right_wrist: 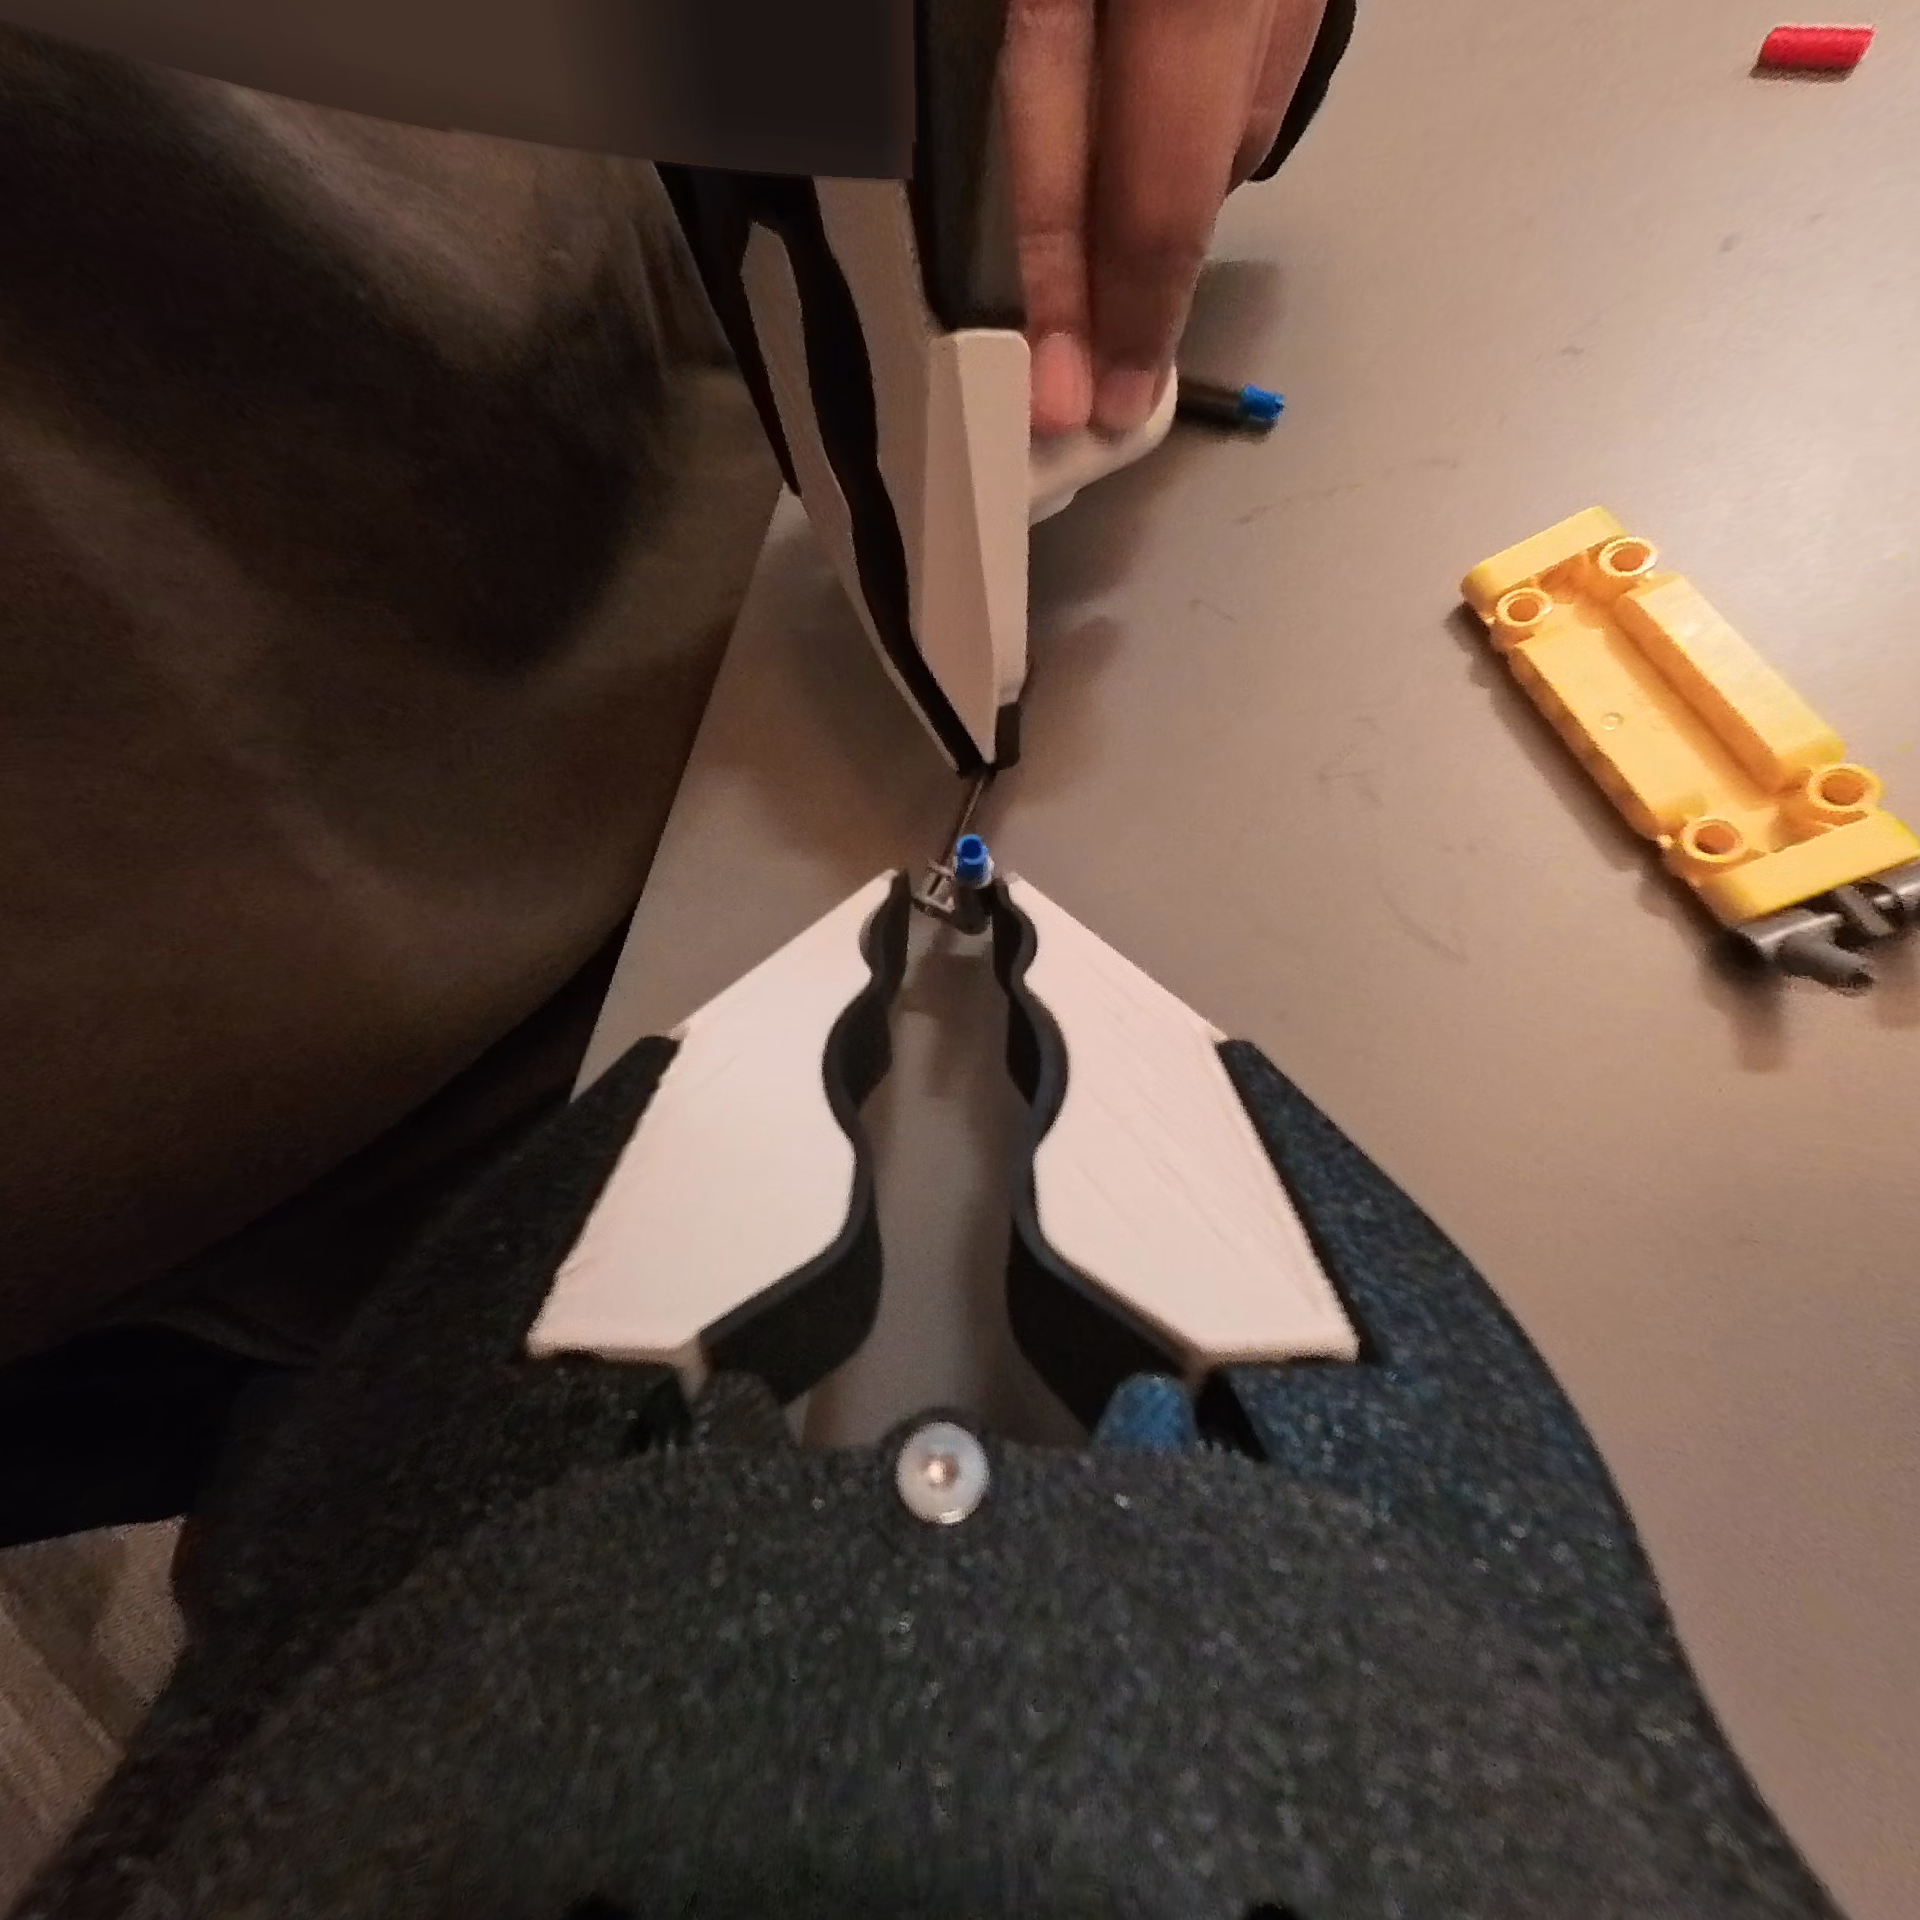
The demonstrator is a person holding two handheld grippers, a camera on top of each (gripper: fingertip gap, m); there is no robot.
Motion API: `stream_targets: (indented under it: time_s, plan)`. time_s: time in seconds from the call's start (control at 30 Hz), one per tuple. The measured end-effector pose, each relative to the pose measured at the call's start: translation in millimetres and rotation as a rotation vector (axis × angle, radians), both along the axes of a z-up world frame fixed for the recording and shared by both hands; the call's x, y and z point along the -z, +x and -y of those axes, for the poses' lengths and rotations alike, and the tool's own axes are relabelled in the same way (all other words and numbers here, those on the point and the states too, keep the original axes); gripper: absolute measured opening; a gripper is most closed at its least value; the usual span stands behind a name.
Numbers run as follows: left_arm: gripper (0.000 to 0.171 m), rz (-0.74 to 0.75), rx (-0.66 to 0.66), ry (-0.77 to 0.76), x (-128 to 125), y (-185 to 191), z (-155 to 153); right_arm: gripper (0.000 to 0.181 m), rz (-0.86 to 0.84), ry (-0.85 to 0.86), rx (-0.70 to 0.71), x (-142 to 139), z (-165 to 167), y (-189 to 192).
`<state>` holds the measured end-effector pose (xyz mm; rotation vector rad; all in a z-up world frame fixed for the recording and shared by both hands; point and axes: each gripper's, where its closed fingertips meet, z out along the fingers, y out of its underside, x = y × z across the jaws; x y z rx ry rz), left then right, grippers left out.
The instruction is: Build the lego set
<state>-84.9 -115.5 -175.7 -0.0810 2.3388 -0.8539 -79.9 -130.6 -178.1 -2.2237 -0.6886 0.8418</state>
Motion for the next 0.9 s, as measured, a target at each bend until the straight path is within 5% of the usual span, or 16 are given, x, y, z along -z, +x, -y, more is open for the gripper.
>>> stream_targets:
  time_s: [0.63, 0.77, 0.9]
  plan:
    - [0.001, -0.037, -0.031, -0.001, 11.8, 3.6, 0.3, 0.014, 0.148, 0.056, 0.026, 9.7, -1.4, 0.9]
    - [0.033, -0.082, -0.064, -0.07, 4.8, 4.6, 0.2, 0.015, 0.182, 0.083, 0.039, 10.0, -2.2, 1.9]
    - [0.039, -0.196, -0.115, -0.147, 2.8, 5.0, -13.2, 0.015, 0.208, 0.111, 0.046, 9.4, -2.4, 3.0]
